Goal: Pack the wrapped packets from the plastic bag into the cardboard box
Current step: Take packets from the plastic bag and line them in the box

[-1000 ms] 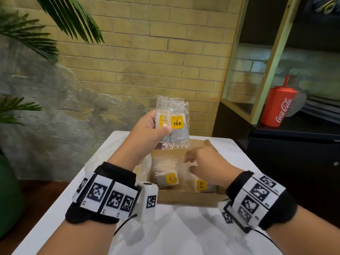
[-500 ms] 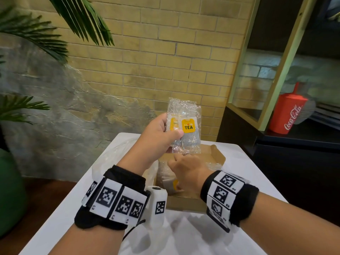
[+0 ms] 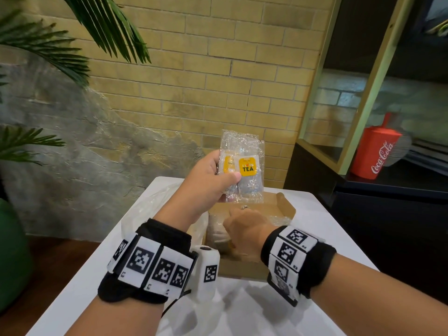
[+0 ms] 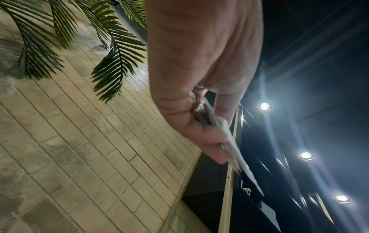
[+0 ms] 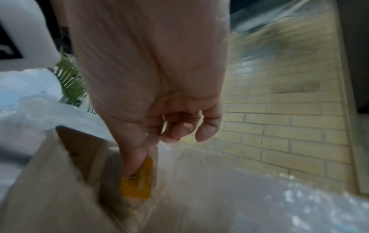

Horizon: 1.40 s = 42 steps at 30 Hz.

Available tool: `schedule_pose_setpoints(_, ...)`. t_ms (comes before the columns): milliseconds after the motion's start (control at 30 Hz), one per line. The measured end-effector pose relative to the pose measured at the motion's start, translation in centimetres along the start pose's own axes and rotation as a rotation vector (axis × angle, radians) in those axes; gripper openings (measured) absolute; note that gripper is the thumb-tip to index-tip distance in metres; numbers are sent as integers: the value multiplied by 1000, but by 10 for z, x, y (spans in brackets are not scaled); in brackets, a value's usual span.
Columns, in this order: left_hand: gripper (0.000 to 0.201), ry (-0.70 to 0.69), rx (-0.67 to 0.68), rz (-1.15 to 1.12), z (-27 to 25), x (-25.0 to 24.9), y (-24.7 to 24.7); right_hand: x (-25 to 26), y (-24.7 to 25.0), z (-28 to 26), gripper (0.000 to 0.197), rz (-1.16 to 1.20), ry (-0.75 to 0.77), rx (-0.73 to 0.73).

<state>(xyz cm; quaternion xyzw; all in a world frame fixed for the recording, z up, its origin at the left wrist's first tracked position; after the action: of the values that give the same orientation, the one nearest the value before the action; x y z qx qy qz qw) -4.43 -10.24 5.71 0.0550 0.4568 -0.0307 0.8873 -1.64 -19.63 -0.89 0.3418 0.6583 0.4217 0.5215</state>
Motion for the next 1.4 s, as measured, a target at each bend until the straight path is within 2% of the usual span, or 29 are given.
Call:
schedule_pose_setpoints(67,25,-5,-1,-3,0,-1,1,-5,4,3,11,79,12,25)
schedule_pose_setpoints(100,25,-6,-3,-4,0,-1,1,-8,6,3,8,127,18,14)
schedule_pose_setpoints(200,26,-8,-4,-4,0,-1,2,-12,3,4,23,161,20,32)
schedule_pose_setpoints(300,26,-9,-1,-2,1,0,2,-12,3,3,22,201,18,44)
schedule_pose_setpoints(433,27,-8,0,-12,1,0,2,-18,11,1,17,422,-68,-3)
schedule_pose_setpoints(667,25,1,4,-1,0,1,2,-14,4,6,27,252,-51,71)
schedule_pose_setpoints(833,23,-1,16,16,1,2,1,-22,0,7,23,96,-86,122)
schedule_pose_setpoints(900,24,-3,15,3,1,2,2,-26,2,6,22,183,-94,72)
schedule_pose_setpoints(1033,26,-14,19,-12,1,2,3,-41,18,2,13,653,-83,-74)
schedule_pose_setpoints(1100,27,-16,15,-13,1,2,3,-43,27,-1,5,775,-41,-121)
schedule_pose_setpoints(1167,26,-23,4,-4,2,2,4,-42,28,-3,5,799,-14,-60)
schedule_pose_setpoints(1300,25,-39,-30,4,2,2,8,-38,9,1,16,558,-40,120)
schedule_pose_setpoints(1400,25,-39,-34,0,2,2,10,-41,3,3,14,572,-68,150)
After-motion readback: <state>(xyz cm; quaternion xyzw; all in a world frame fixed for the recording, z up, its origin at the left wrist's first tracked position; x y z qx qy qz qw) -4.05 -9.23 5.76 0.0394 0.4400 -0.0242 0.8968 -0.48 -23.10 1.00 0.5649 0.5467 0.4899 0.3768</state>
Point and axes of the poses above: each hand's wrist, its own z-axis towards the middle knuckle, its own y-axis out of the back of the hand, x = y × z, the point moved 3 cm from there along z, towards the middle knuckle, and after that the axes turned 15 degrees about -y, right-handed, at the moved point
